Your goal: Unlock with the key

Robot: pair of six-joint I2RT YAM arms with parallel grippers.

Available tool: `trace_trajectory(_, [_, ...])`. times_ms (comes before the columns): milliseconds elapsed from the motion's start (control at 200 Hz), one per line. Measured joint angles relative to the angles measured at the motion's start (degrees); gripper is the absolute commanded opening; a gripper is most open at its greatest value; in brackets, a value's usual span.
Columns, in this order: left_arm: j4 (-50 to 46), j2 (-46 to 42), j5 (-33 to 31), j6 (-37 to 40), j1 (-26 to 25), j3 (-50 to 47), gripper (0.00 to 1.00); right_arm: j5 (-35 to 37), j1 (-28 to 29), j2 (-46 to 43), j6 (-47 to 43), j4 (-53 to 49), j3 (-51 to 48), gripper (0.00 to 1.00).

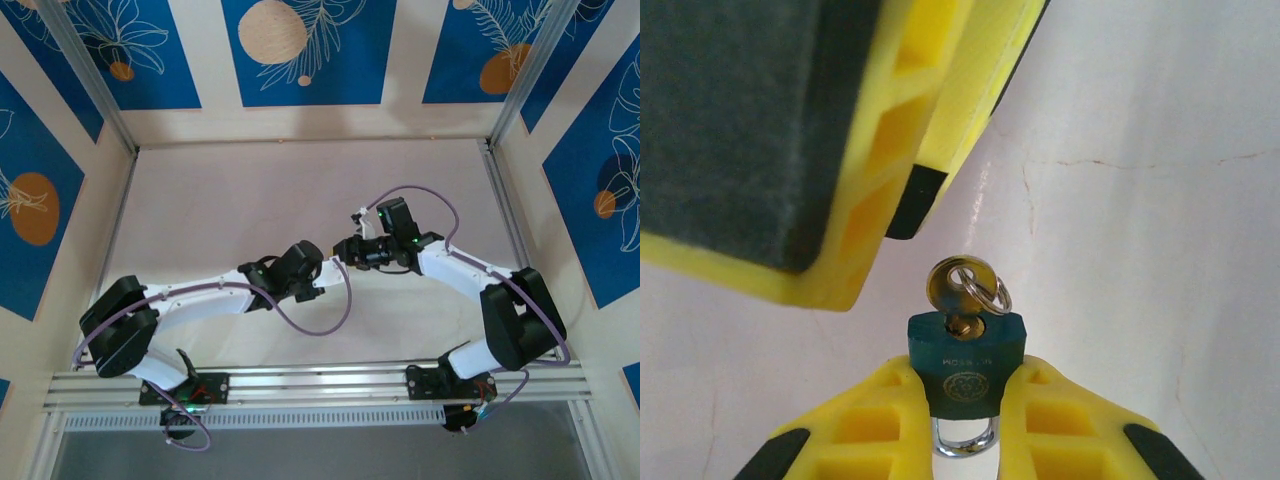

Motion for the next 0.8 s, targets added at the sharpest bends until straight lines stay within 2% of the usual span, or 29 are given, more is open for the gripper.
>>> trace_trajectory(240, [-1.20, 0.00, 2.03, -1.40, 1.09, 0.72, 0.15, -2.60, 0.20, 0.00, -0.81, 0.04, -0.46, 0.38])
trace_trajectory(795, [-1.90, -0.02, 3.91, -2.78, 1.73, 0.74, 0.15, -4.26, 1.90, 1.81, -2.38, -0.24, -0.44, 0.34])
